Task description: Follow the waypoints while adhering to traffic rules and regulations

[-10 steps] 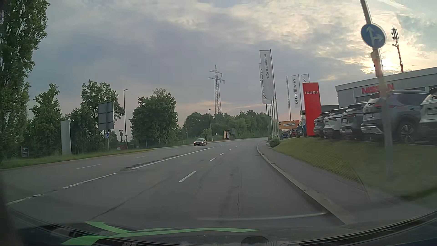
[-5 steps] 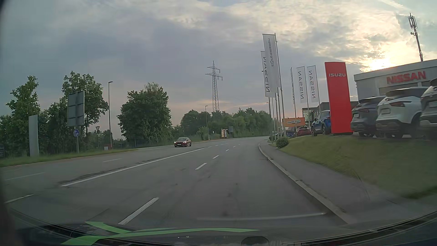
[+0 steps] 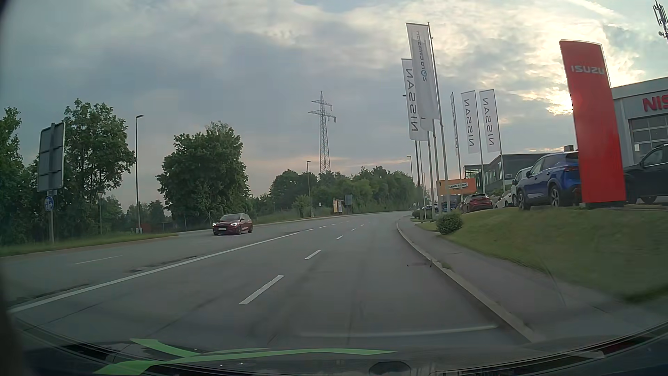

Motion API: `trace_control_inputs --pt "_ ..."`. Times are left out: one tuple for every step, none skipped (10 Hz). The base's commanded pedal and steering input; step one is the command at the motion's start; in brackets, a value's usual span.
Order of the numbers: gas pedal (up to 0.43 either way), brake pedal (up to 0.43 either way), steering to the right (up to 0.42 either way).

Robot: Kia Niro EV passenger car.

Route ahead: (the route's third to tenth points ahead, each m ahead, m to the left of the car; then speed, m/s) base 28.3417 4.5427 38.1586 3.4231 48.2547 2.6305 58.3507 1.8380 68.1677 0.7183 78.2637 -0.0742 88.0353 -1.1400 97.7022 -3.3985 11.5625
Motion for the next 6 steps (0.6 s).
trace_control_inputs --pt "0.039 0.0 0.005" --pt "0.039 0.0 0.005" --pt "0.039 0.0 0.006" --pt "0.039 0.0 0.006" --pt "0.039 0.0 0.006" --pt "0.039 0.0 0.006"
